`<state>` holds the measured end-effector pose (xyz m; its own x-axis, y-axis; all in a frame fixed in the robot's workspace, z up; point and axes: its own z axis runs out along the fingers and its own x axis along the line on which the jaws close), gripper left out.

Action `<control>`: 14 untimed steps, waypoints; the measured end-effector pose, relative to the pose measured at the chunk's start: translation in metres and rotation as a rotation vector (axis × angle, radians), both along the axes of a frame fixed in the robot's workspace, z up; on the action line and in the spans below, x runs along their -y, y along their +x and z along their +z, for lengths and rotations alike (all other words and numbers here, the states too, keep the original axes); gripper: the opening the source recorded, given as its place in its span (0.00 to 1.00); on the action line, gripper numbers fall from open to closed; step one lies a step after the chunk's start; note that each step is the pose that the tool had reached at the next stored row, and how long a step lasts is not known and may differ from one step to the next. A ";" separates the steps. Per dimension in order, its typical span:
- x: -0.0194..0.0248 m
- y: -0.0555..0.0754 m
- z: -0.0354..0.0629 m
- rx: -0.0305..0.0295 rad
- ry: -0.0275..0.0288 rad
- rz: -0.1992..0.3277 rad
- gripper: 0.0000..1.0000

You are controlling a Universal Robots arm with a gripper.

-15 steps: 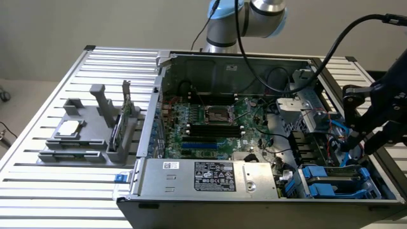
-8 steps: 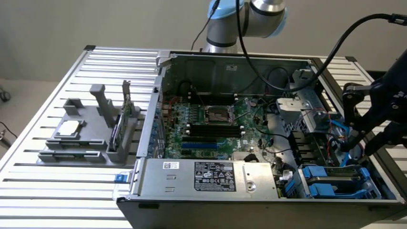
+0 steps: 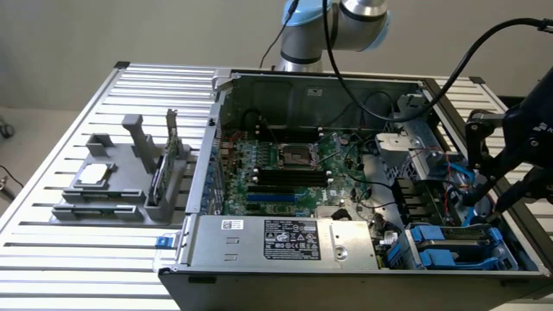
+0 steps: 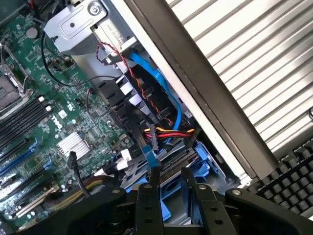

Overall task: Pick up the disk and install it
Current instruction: 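Insert the first disk wire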

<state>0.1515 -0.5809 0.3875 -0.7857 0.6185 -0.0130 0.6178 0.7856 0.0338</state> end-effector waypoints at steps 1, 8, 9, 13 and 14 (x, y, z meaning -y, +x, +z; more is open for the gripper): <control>0.0000 0.000 0.0000 0.0000 0.0000 -0.014 0.31; 0.0000 0.000 0.0000 0.0000 0.0000 -0.108 0.31; 0.0000 0.000 0.0000 0.0000 0.0001 -0.122 0.31; -0.0001 0.001 0.0000 0.0000 -0.0006 -0.165 0.31; -0.0002 0.002 0.0000 0.0001 -0.0011 -0.174 0.31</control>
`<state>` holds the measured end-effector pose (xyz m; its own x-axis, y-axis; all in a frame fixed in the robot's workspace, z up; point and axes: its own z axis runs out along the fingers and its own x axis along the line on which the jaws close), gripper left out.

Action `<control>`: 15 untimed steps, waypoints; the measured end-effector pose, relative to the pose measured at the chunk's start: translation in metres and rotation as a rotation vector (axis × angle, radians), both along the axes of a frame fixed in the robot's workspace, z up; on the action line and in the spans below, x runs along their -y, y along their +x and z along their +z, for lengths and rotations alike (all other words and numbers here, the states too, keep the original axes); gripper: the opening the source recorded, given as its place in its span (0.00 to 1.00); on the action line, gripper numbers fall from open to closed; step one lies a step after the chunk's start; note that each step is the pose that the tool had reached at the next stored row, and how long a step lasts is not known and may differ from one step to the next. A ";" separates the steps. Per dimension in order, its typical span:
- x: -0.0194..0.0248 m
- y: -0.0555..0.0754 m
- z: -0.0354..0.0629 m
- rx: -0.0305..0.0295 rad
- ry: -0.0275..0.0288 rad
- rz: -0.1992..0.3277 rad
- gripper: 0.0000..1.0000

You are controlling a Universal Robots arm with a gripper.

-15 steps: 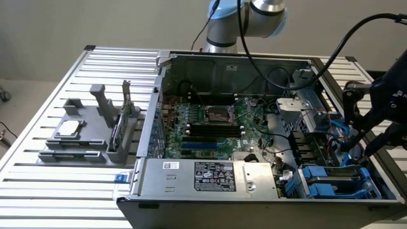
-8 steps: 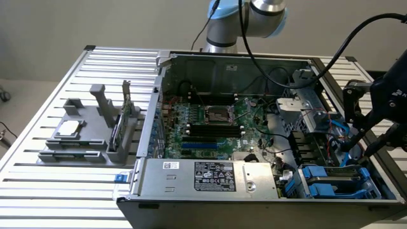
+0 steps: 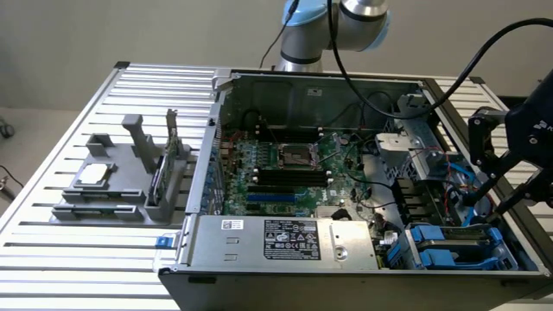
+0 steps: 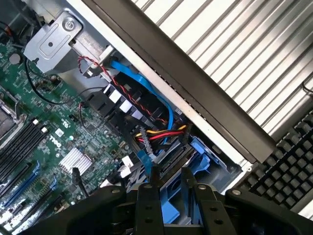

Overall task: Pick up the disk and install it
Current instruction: 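Insert the first disk wire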

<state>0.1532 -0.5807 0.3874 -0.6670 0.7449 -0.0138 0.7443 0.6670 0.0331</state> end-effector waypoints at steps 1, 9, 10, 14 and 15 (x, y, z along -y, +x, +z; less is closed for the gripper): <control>-0.0001 0.001 0.0001 0.0000 -0.0007 -0.008 0.31; -0.0003 0.011 -0.0036 0.0000 -0.0029 -0.050 0.31; -0.0003 0.013 -0.0052 -0.0001 -0.0028 -0.054 0.31; -0.0003 0.016 -0.0125 0.0000 -0.0029 -0.070 0.31; -0.0003 0.016 -0.0143 -0.0001 -0.0029 -0.077 0.31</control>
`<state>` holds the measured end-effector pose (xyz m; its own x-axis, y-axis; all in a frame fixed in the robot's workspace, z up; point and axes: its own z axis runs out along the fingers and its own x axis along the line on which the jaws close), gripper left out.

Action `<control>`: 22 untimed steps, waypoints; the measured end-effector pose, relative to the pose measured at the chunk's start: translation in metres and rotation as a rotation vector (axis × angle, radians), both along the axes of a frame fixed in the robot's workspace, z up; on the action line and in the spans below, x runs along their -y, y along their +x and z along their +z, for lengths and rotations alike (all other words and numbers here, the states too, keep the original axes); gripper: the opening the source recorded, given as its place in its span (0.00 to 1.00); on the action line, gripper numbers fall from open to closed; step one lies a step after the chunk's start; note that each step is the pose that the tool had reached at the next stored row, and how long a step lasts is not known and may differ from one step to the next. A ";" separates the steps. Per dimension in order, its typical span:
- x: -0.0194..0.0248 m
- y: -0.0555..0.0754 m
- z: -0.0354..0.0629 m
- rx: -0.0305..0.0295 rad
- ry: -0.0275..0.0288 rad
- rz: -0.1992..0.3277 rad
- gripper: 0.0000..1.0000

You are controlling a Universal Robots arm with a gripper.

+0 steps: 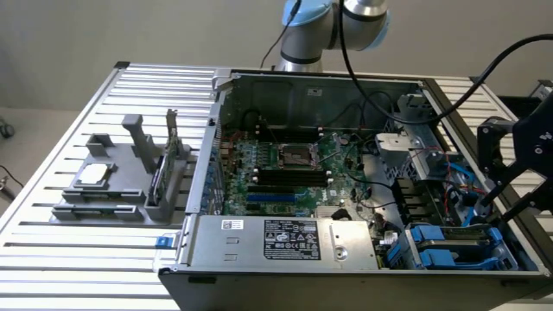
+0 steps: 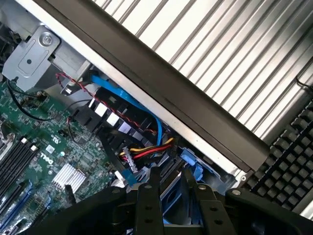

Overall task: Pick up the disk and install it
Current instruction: 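Insert the first disk wire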

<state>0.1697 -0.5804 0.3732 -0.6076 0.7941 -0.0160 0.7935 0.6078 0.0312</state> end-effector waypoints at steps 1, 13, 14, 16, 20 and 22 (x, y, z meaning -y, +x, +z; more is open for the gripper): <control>0.0000 0.000 -0.0018 0.0000 0.0001 -0.008 0.31; 0.0007 0.008 -0.0218 -0.0022 0.0002 -0.056 0.31; 0.0010 0.009 -0.0225 -0.0040 0.0006 -0.057 0.31; 0.0016 0.009 -0.0235 -0.0094 0.0017 -0.059 0.31; 0.0028 0.009 -0.0243 -0.0261 0.0059 -0.061 0.31; 0.0031 0.010 -0.0243 -0.0321 0.0099 -0.062 0.31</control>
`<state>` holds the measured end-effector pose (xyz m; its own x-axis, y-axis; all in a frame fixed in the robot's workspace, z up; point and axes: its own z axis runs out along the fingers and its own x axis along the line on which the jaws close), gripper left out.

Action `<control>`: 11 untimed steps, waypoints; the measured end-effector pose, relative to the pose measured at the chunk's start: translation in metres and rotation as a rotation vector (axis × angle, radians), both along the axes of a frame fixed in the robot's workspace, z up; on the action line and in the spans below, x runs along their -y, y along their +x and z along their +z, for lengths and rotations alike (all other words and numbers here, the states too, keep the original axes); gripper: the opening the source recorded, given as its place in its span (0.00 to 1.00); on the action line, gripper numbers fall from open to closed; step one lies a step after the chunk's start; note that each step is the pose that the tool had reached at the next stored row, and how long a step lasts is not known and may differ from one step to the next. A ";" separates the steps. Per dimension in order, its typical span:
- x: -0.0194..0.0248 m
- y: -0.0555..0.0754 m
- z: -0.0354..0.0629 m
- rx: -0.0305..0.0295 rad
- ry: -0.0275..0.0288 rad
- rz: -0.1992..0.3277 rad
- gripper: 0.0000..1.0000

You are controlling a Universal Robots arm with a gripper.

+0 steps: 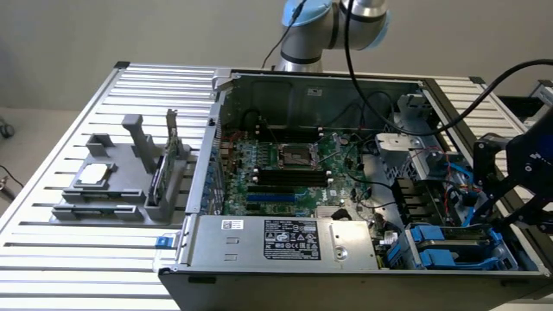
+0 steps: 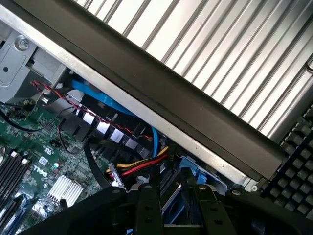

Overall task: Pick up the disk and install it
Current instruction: 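Insert the first disk wire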

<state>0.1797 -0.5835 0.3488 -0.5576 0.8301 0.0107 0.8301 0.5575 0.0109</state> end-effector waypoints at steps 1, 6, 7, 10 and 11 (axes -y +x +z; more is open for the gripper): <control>0.0001 0.001 0.0000 -0.0007 0.0019 0.000 0.31; 0.0007 0.003 0.0000 -0.0075 0.0132 -0.005 0.31; 0.0008 0.003 0.0000 -0.0124 0.0170 -0.007 0.31; 0.0011 0.003 -0.0001 -0.0250 0.0295 -0.014 0.31; 0.0013 0.003 0.0000 -0.0267 0.0332 -0.015 0.31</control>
<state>0.1823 -0.5848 0.3488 -0.5445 0.8371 0.0531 0.8385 0.5449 0.0069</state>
